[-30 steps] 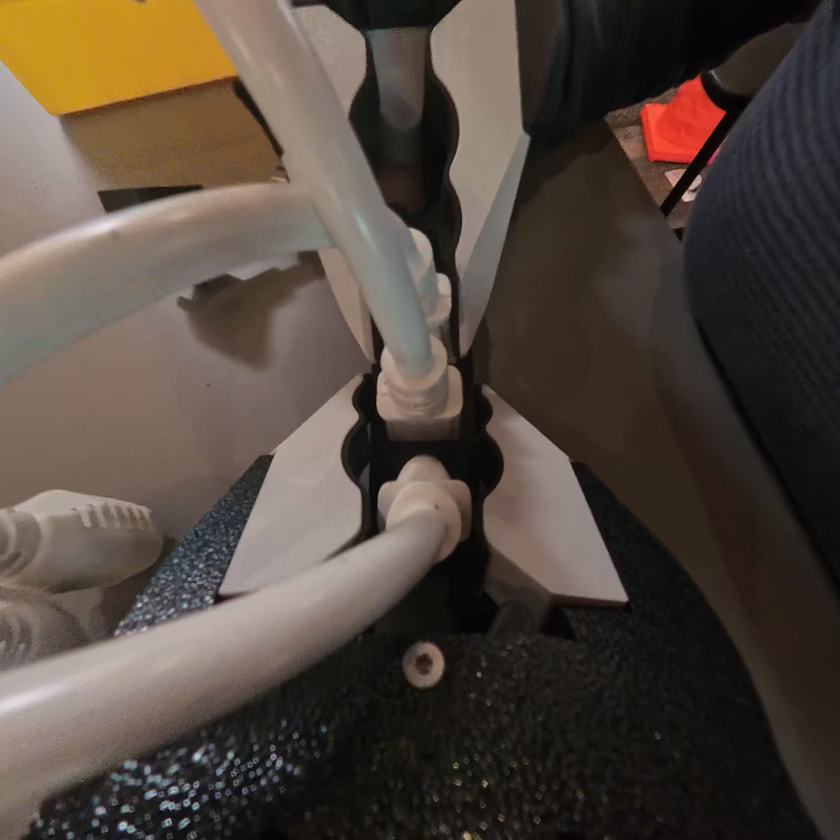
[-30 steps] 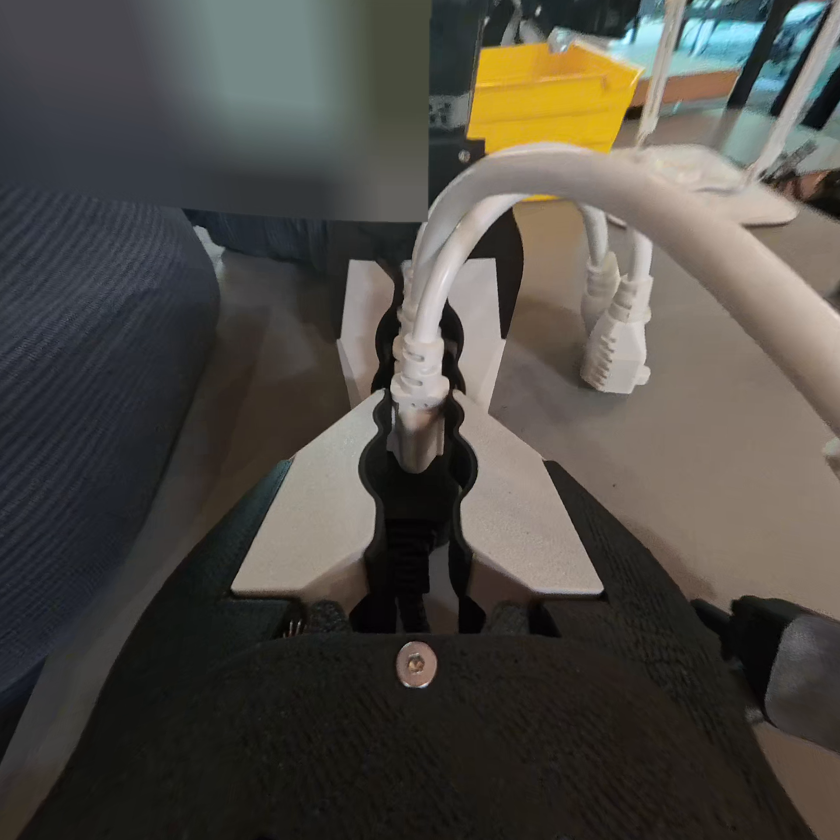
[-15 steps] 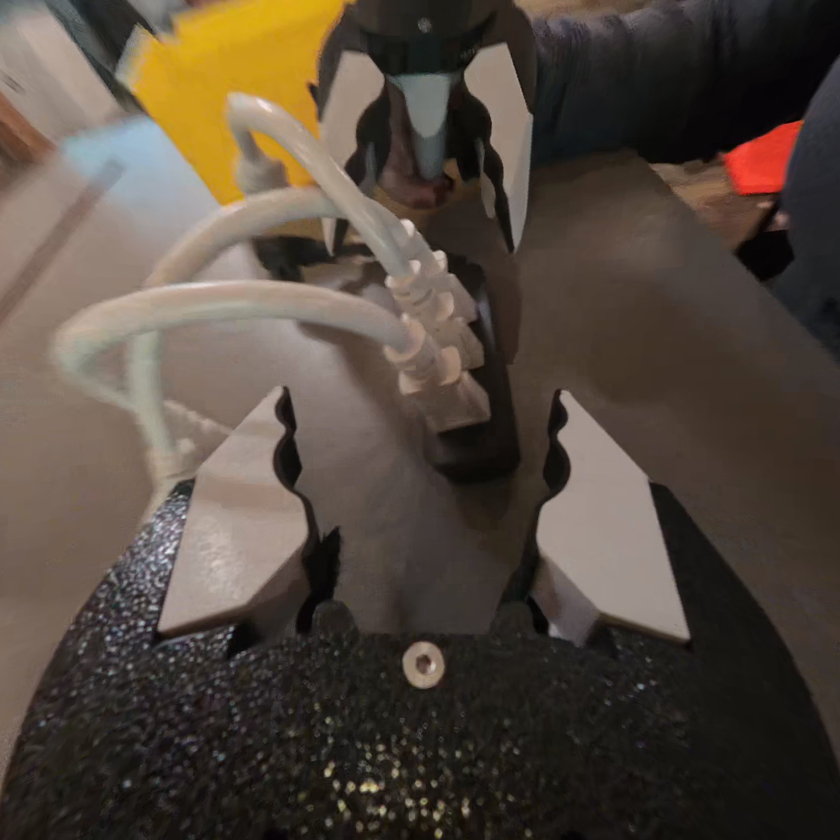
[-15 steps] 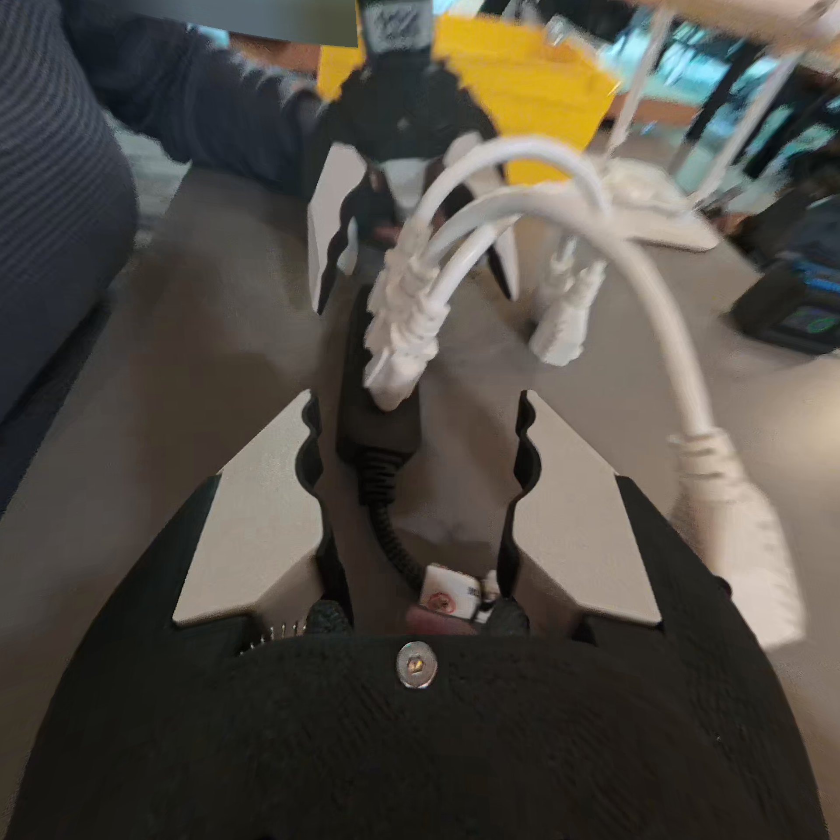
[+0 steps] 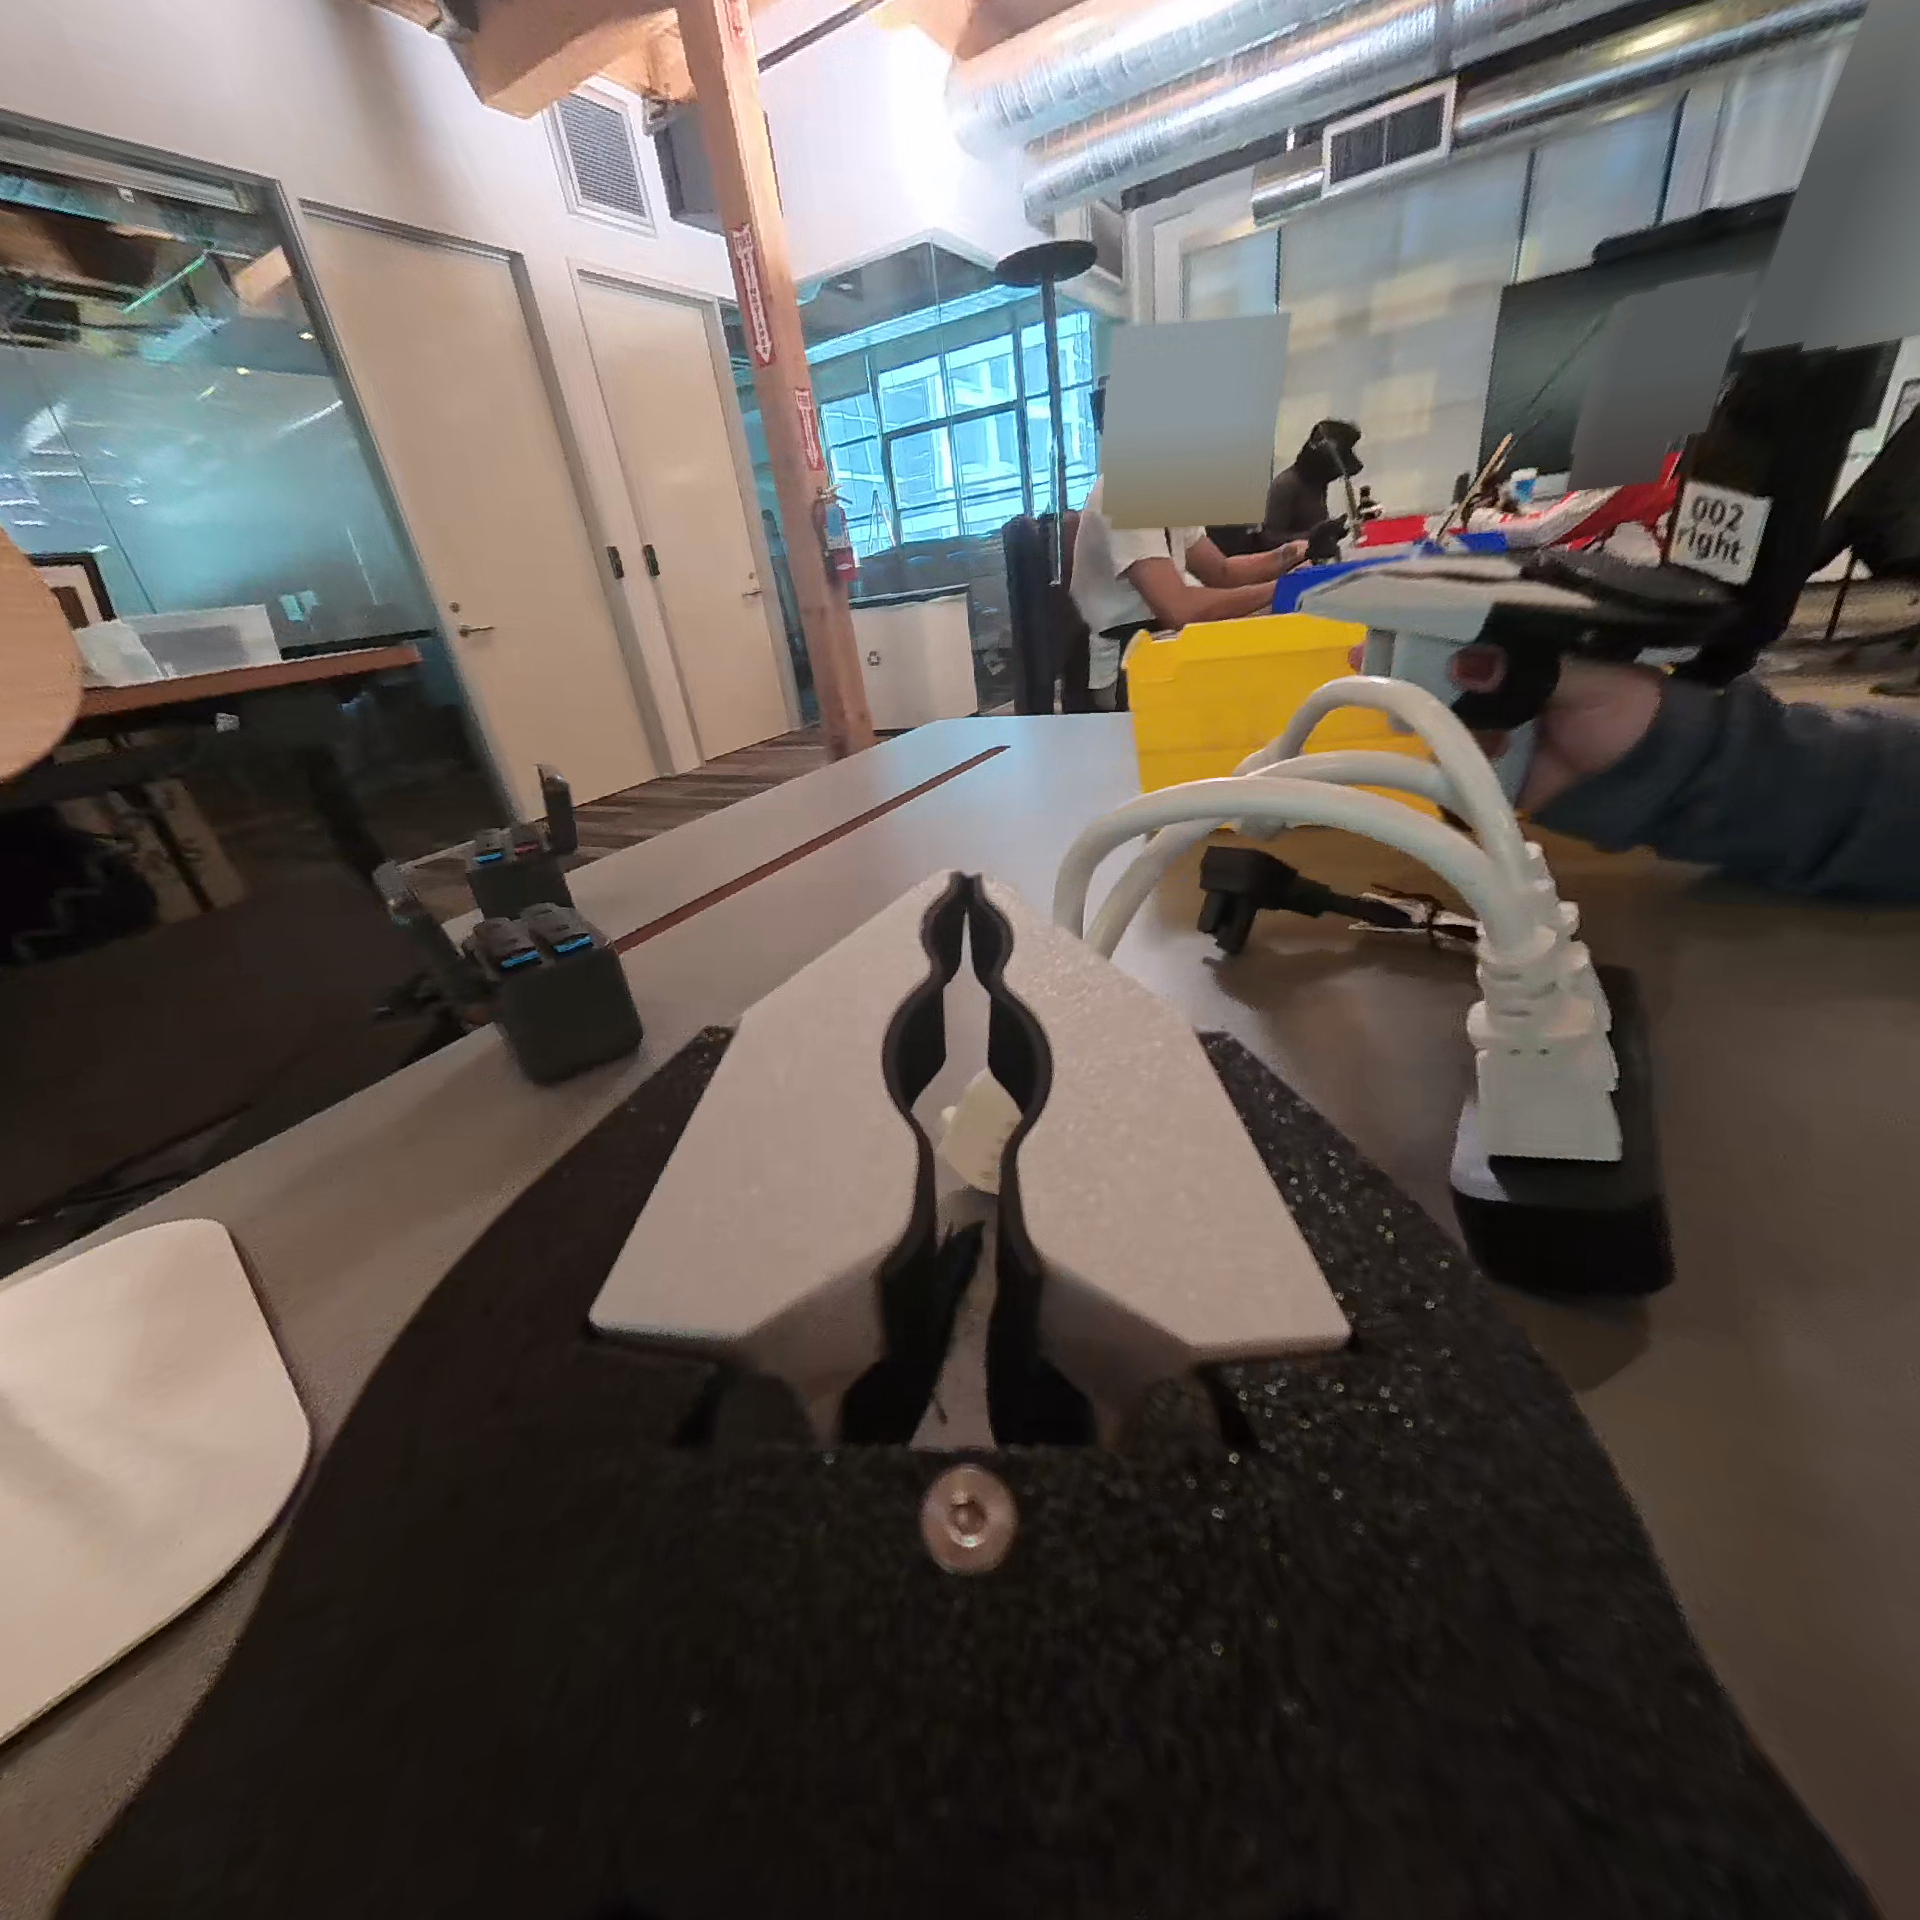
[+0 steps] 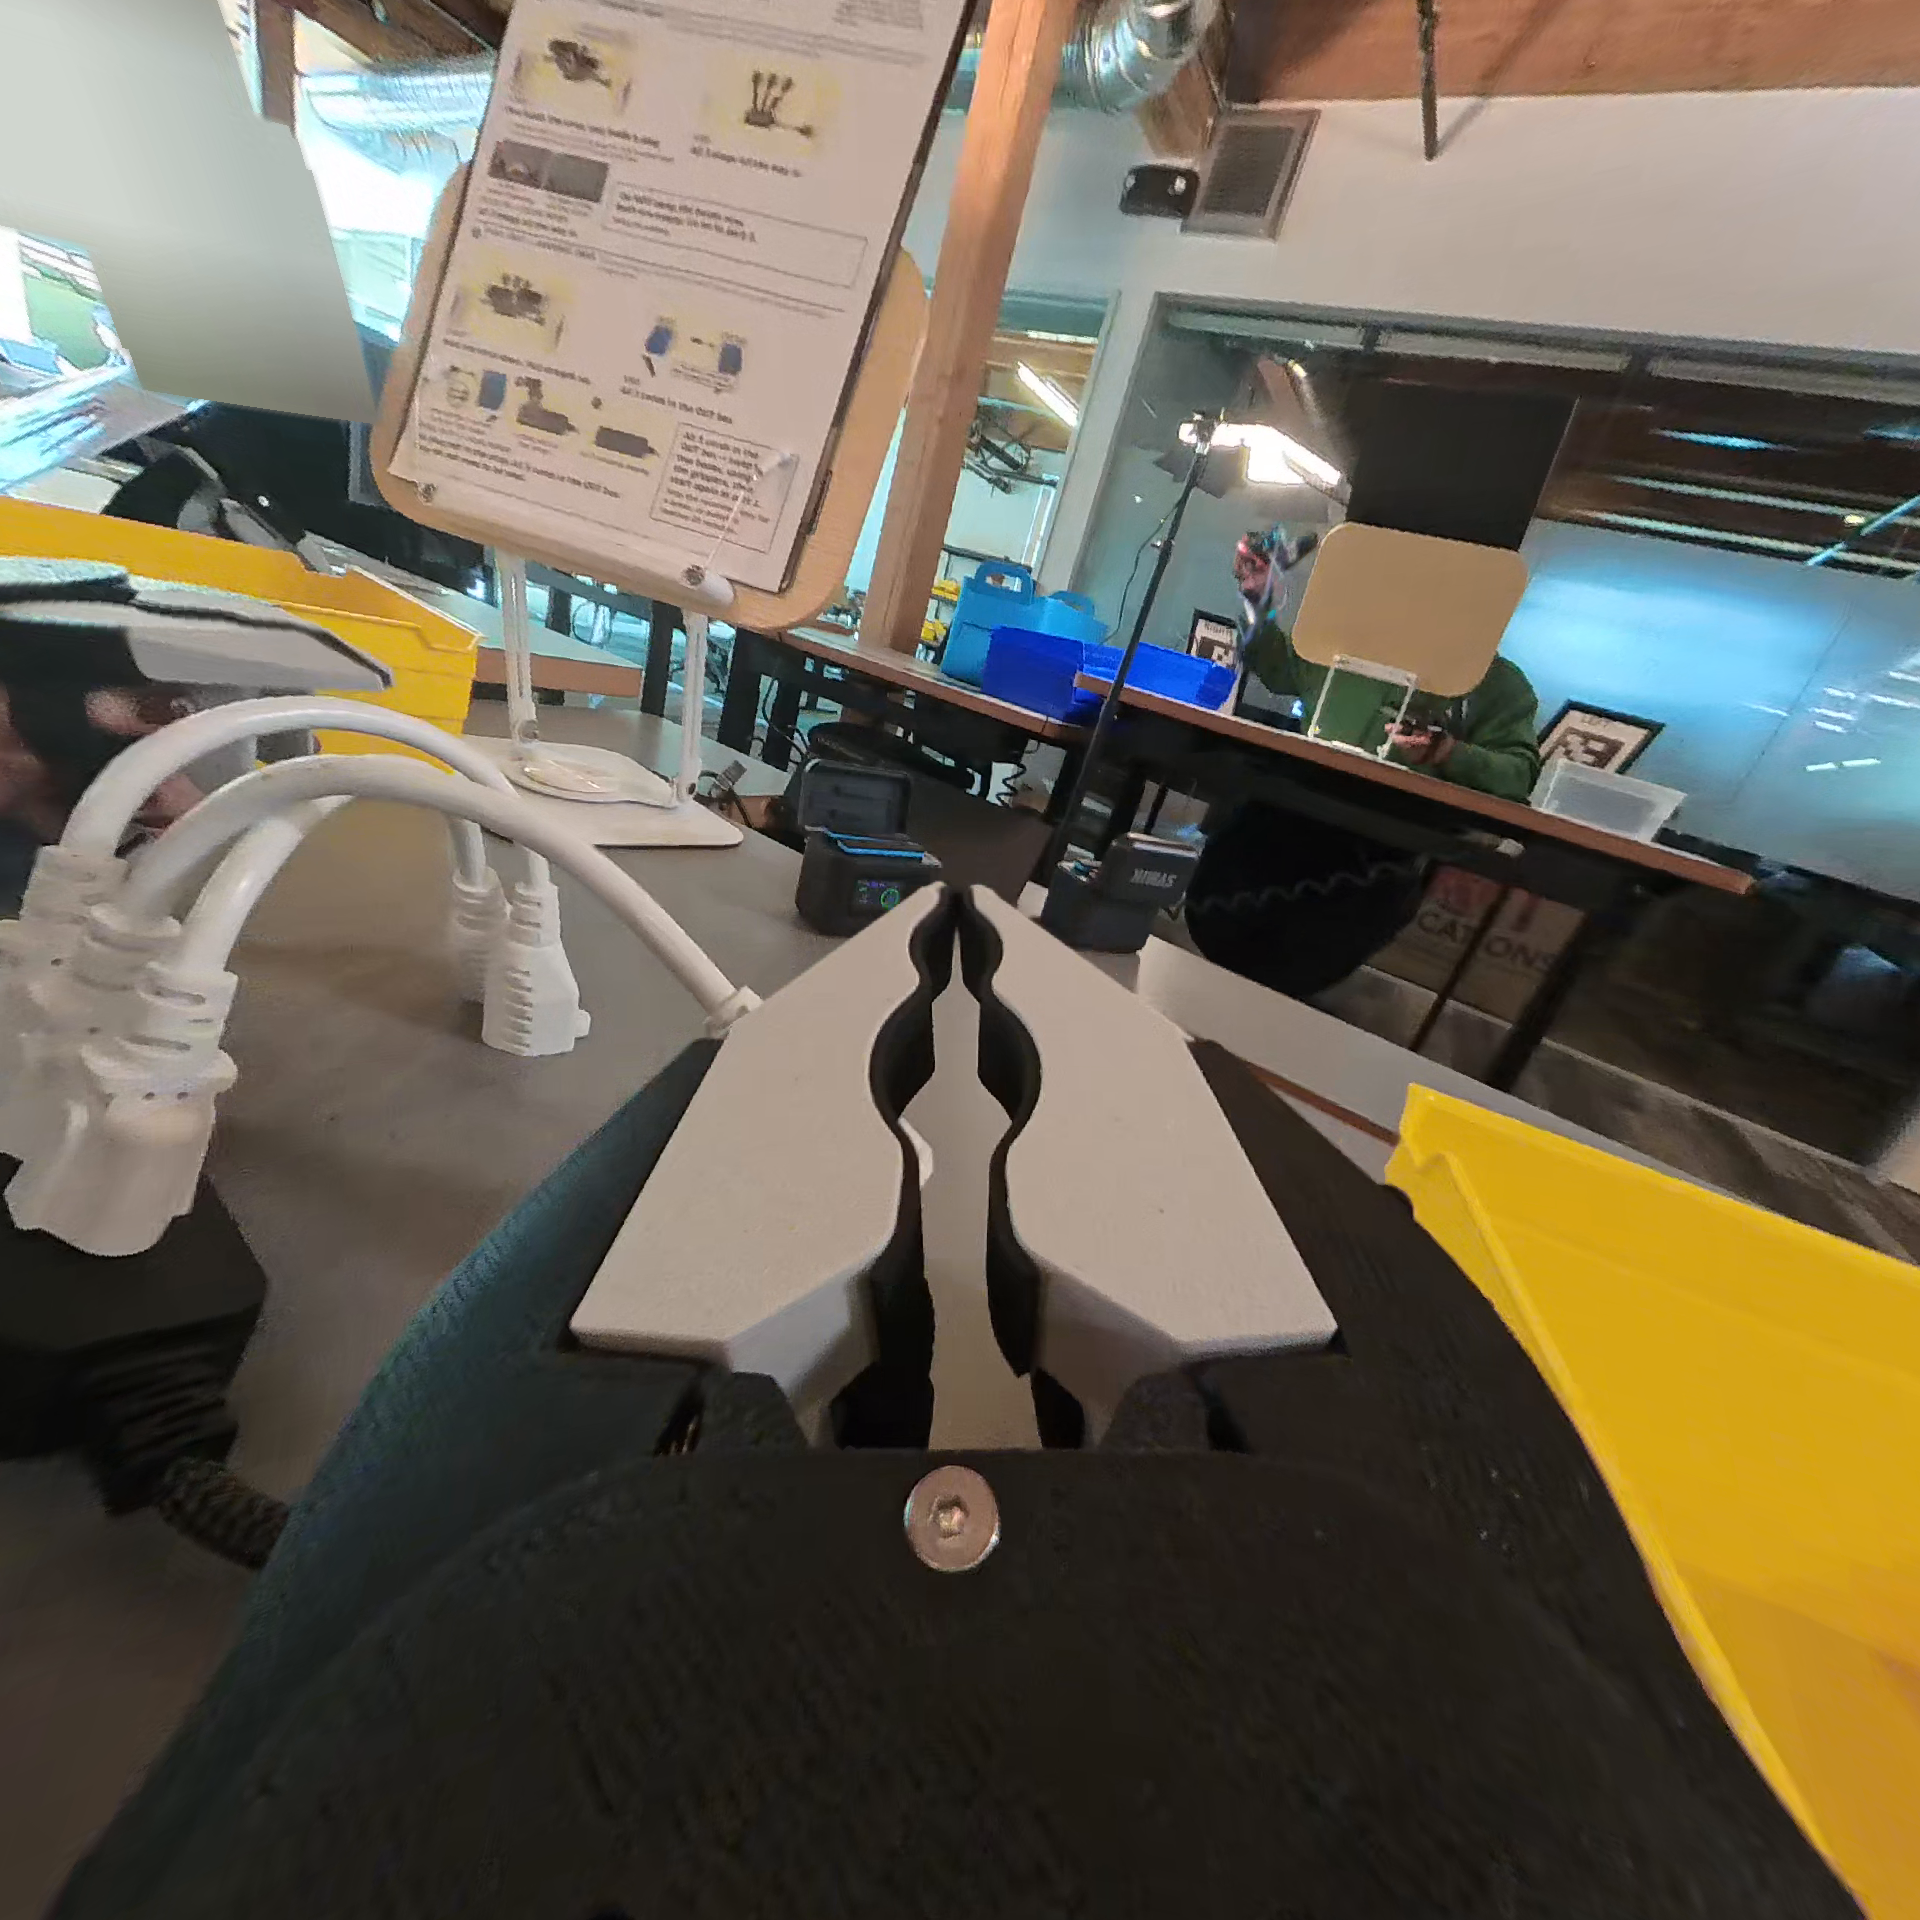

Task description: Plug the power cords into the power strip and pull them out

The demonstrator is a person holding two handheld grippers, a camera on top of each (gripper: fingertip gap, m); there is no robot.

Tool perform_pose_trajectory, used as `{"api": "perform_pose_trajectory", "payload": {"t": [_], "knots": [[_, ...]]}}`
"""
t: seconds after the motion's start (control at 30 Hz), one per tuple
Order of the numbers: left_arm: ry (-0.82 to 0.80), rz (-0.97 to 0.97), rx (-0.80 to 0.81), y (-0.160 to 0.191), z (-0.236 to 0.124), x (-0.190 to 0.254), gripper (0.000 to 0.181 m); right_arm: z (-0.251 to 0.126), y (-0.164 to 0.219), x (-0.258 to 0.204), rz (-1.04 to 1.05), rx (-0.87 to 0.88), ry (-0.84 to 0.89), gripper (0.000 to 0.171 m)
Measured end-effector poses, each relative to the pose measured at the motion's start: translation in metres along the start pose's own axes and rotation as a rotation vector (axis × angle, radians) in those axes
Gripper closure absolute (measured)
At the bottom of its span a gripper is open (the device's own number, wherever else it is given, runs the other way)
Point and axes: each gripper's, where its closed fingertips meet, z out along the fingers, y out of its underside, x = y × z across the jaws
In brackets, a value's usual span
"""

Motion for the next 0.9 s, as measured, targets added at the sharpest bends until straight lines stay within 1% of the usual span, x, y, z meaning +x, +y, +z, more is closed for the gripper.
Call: {"api": "perform_pose_trajectory", "payload": {"t": [0.1,0.13,0.17,0.2,0.27,0.33,0.37,0.4,0.47,0.5,0.53,0.57,0.63,0.77,0.8,0.83,0.9], "knots": [[-0.006,-0.027,0.045,-0.006,-0.003,-0.004,0.181,0.003,0.009,-0.001,0.006,-0.028,0.008,0.171],[-0.01,-0.032,0.059,-0.007,-0.004,-0.005,0.181,0.004,0.011,-0.002,0.016,-0.023,0.007,0.164],[-0.012,-0.035,0.068,-0.008,-0.004,-0.006,0.178,0.005,0.01,-0.001,0.033,-0.006,0.025,0.147],[-0.011,-0.039,0.075,-0.009,-0.003,-0.006,0.169,0.005,0.008,0.003,0.052,0.022,0.053,0.133],[-0.002,-0.038,0.064,-0.007,0.0,-0.004,0.165,0.006,0.001,0.003,0.065,0.08,0.049,0.117],[-0.008,-0.027,0.071,-0.008,0.002,-0.002,0.142,0.005,-0.005,0.005,0.084,0.125,0.053,0.104],[-0.013,-0.022,0.076,-0.009,0.003,-0.001,0.129,0.005,-0.007,0.007,0.098,0.134,0.056,0.095],[-0.013,-0.022,0.08,-0.009,0.004,0.0,0.112,0.005,-0.009,0.008,0.11,0.14,0.06,0.083],[-0.003,-0.03,0.069,-0.008,0.009,0.003,0.074,0.006,-0.012,0.01,0.127,0.15,0.063,0.065],[-0.007,-0.036,0.06,-0.006,0.012,0.003,0.053,0.006,-0.013,0.011,0.131,0.154,0.064,0.051],[-0.027,-0.041,0.053,-0.005,0.016,0.001,0.028,0.008,-0.013,0.01,0.134,0.148,0.063,0.036],[-0.058,-0.042,0.042,-0.003,0.019,-0.002,0.022,0.01,-0.01,0.01,0.134,0.129,0.063,0.024],[-0.064,-0.002,0.041,-0.003,0.021,0.0,0.023,0.014,-0.005,0.008,0.125,0.088,0.061,0.013],[-0.088,0.124,0.022,-0.001,0.023,0.006,0.023,0.017,0.002,0.001,0.081,0.048,0.055,0.013],[-0.095,0.147,0.023,-0.002,0.023,0.006,0.027,0.017,0.001,0.001,0.062,0.048,0.063,0.013],[-0.109,0.17,0.032,-0.005,0.021,0.005,0.027,0.016,-0.001,0.003,0.033,0.058,0.082,0.013],[-0.177,0.215,0.057,-0.011,0.016,-0.004,0.023,0.013,-0.005,0.008,-0.039,0.071,0.123,0.016]]}}
